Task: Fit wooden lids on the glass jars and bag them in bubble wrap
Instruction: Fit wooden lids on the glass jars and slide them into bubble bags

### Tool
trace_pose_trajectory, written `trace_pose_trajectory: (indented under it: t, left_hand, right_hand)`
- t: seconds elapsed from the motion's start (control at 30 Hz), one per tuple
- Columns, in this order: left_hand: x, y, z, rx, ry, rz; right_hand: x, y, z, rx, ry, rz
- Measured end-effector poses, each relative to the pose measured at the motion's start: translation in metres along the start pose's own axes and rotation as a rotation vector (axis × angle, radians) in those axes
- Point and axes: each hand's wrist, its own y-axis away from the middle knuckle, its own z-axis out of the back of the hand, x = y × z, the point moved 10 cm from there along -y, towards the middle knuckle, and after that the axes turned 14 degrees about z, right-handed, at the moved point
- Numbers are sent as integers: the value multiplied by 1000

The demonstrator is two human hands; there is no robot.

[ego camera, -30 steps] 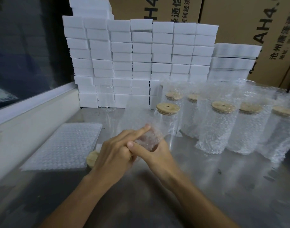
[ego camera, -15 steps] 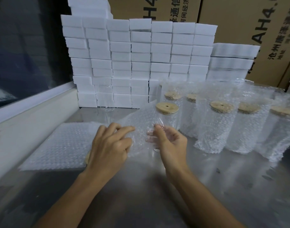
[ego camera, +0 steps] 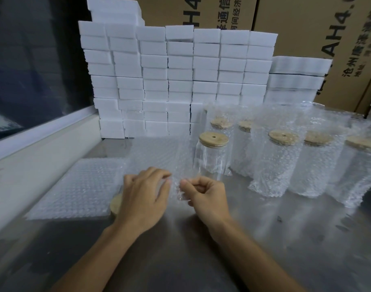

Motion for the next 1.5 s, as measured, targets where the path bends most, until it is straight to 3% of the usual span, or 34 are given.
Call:
trace_pose_trajectory:
  t: [0.1, 0.33, 0.47, 0.63, 0.77, 1.0, 1.13, 1.27, 1.33, 1.5]
  left_hand:
    - [5, 3, -16, 121, 349, 176]
    - [38, -4, -24, 77, 600, 424]
    - [36, -6, -20, 118, 736, 441]
    - [6, 8, -35, 353, 639, 274]
    - [7, 4, -23, 126, 454, 240]
    - [45, -4, 20, -243, 518, 408]
    - [54, -5, 34, -325, 591, 423]
    - [35, -5, 36, -303, 526, 288]
    - [23, -4, 30, -261, 491, 218]
    - [-11, 3, 25, -181, 243, -43]
  right_hand:
    - [1, 3, -6, 63, 71, 26]
    - [4, 4, -8, 103, 201, 100]
    - [0, 1, 2, 20, 196, 64]
    - [4, 5, 1, 72, 374, 109]
    - [9, 4, -1, 88, 467, 161]
    - [13, -2, 19, -57, 395, 203]
    - [39, 3, 43, -291, 378, 382]
    - [55, 4, 65, -485, 375, 539]
    - [40, -4, 72, -458, 435, 455]
    - [-10, -28, 63, -110, 381, 199]
